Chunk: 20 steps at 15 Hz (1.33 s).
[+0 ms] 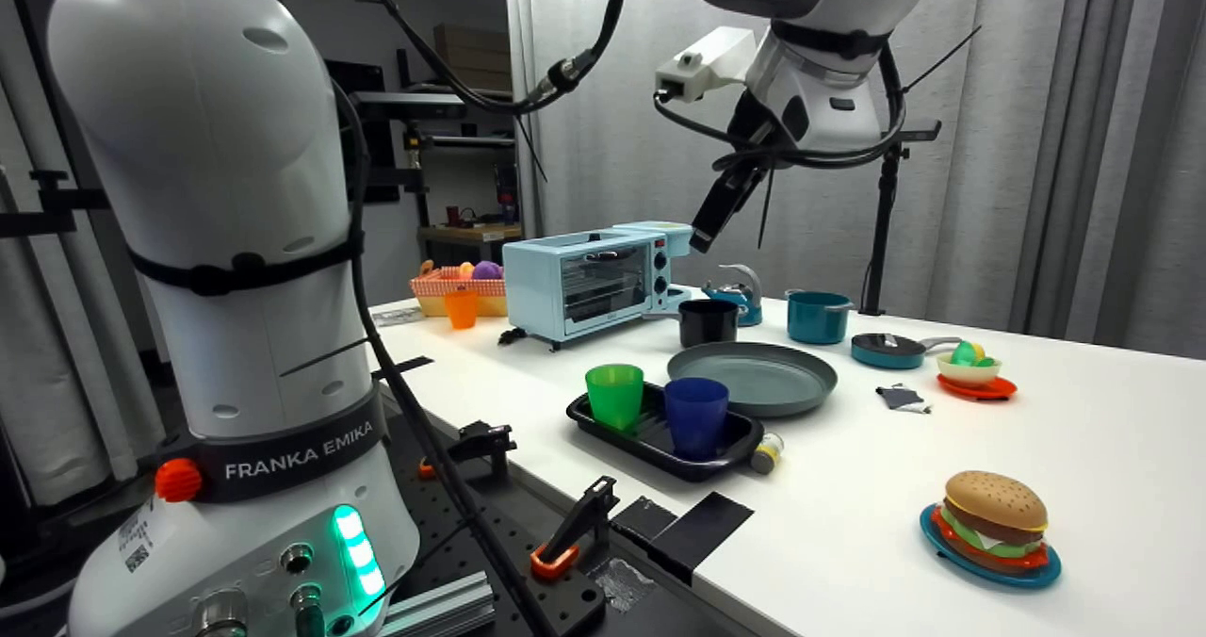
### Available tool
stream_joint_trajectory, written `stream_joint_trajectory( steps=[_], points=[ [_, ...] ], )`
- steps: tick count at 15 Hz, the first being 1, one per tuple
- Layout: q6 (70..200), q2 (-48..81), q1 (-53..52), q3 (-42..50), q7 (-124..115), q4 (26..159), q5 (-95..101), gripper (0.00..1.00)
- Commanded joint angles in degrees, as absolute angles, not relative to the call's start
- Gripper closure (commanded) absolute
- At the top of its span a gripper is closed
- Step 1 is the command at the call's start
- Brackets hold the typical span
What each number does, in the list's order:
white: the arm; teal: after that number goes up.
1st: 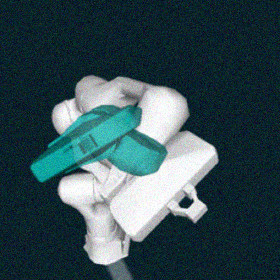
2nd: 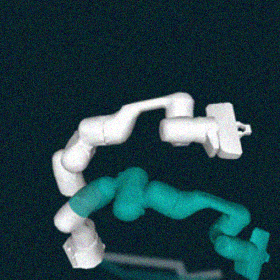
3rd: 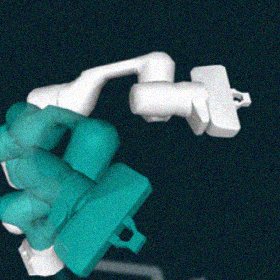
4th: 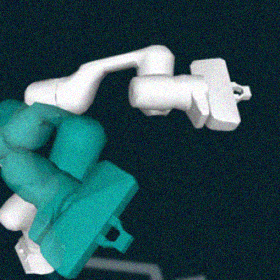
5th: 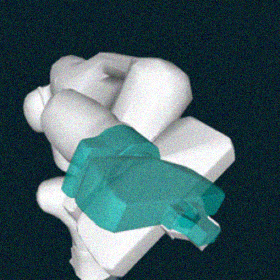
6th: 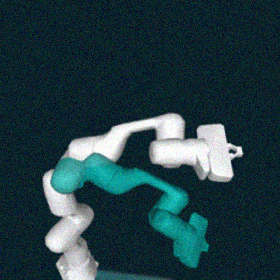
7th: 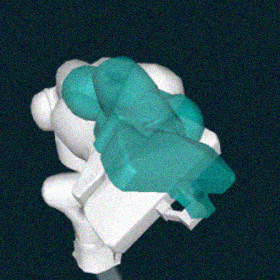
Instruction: Pour the contents of the blue cup onto the plate
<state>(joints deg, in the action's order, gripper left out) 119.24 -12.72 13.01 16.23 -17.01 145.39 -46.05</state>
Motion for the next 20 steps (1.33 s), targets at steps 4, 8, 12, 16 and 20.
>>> stream_joint_trajectory(
  steps=[4, 8, 12, 16, 20],
  points=[
    [119.11, -12.81, 14.11, 15.17, -16.94, 145.24, -46.67, 0.00],
    [117.15, -10.50, 13.78, 15.65, -15.82, 143.59, -47.78, 0.00],
    [116.44, -7.34, 14.23, 16.07, -16.44, 142.38, -47.02, 0.00],
    [115.31, -3.84, 15.16, 16.85, -16.67, 141.47, -45.80, 0.00],
    [113.38, -0.50, 16.36, 17.41, -17.02, 140.93, -43.55, 0.00]
  ],
)
